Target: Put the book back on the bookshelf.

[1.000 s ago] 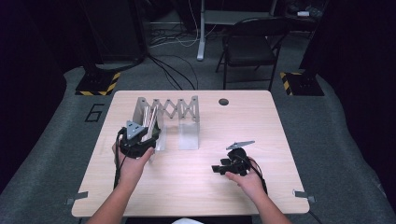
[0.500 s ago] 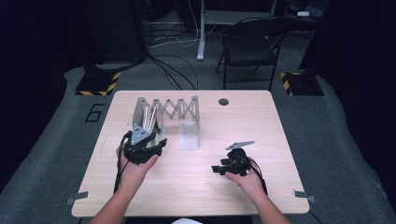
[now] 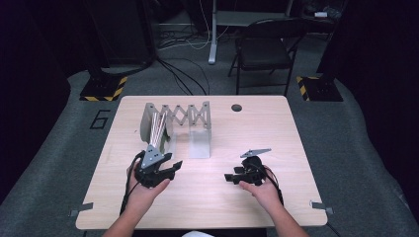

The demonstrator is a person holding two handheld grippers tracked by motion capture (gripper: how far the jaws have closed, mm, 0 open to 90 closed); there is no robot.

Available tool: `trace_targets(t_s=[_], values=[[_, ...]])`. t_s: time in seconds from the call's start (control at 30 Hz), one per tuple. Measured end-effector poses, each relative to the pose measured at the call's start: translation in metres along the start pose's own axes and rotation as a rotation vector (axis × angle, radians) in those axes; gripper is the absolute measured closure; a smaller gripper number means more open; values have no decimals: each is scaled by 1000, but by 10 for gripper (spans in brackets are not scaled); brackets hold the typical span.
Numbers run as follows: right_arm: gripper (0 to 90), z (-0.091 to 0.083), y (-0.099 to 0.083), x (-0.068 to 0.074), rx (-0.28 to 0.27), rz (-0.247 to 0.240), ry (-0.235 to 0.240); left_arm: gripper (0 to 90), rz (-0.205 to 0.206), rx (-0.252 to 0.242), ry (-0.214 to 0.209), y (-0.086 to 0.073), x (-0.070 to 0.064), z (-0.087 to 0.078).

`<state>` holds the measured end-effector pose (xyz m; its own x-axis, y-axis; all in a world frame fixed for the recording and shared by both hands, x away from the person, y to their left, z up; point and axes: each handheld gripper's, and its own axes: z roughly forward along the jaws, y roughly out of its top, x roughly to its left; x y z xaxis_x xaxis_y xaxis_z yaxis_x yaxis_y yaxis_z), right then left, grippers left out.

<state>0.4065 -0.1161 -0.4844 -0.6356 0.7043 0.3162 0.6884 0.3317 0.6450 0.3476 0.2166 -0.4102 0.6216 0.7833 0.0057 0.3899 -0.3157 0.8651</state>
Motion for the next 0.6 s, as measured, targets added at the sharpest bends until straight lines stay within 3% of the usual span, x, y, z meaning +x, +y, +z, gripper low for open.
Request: trace_targets(t_s=[0.23,0.33,0.37,0.43,0.5,0.6], values=[[419,2,0,0,10,-6,2,515,-35,3,-68,-12,-4,-4],[419,3,0,2,16,-9,2,516,-17,-10,-82,-16,-8,-4],[418,3,0,1,12,-13,4,515,-25,-10,-96,-17,-10,-4],[418,3,0,2,15,-15,5,515,-5,-12,-122,-21,-12,-3],[418,4,0,2,15,-13,5,515,19,-1,-139,-26,-12,-1],[418,4,0,0,14,-15,2,519,22,22,-157,-36,-13,3]])
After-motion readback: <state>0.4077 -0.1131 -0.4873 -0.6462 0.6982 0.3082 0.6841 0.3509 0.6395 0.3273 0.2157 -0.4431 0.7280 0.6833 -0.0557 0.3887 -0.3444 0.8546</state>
